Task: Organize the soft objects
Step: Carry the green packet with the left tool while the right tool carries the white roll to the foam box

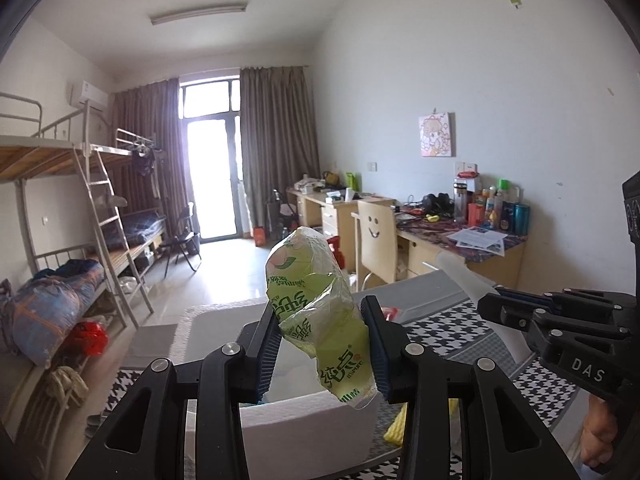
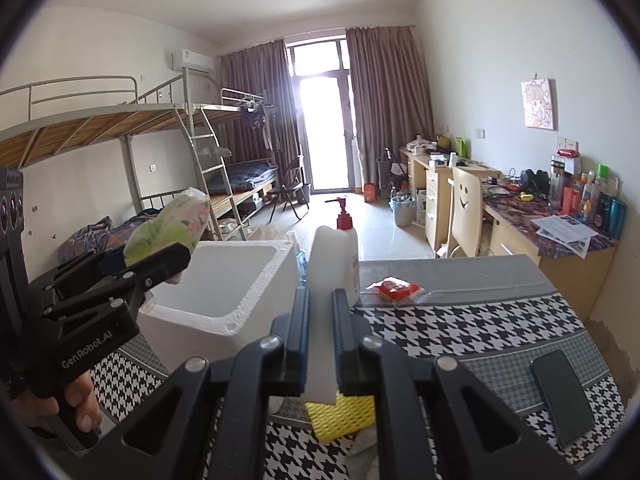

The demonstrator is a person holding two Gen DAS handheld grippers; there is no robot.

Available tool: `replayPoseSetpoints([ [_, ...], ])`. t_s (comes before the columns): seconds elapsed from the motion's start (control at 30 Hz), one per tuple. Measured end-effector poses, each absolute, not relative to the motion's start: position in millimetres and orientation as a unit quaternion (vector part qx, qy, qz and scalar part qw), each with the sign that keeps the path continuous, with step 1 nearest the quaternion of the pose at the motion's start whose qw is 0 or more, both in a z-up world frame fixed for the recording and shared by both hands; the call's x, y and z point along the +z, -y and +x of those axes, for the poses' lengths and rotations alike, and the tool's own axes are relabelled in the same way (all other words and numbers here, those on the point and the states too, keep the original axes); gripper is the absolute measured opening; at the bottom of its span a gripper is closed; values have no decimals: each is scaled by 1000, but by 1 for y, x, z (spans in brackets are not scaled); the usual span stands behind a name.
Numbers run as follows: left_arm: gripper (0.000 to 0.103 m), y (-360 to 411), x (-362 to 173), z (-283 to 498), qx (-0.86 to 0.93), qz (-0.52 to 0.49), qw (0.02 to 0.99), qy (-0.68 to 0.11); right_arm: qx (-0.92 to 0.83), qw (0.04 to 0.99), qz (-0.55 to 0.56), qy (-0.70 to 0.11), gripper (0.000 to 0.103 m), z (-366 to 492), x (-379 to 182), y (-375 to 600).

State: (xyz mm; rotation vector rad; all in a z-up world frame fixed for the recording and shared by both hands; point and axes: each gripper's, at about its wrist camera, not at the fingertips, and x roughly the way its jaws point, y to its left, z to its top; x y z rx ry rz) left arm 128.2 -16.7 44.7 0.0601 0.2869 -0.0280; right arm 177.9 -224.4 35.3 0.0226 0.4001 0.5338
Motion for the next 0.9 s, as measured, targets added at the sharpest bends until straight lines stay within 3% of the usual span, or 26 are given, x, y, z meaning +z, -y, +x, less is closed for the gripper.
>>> replayPoseSetpoints([
  [0.9, 42, -5, 44, 137, 38, 17, 988, -147, 324, 925, -11, -199, 13, 191, 43, 181],
])
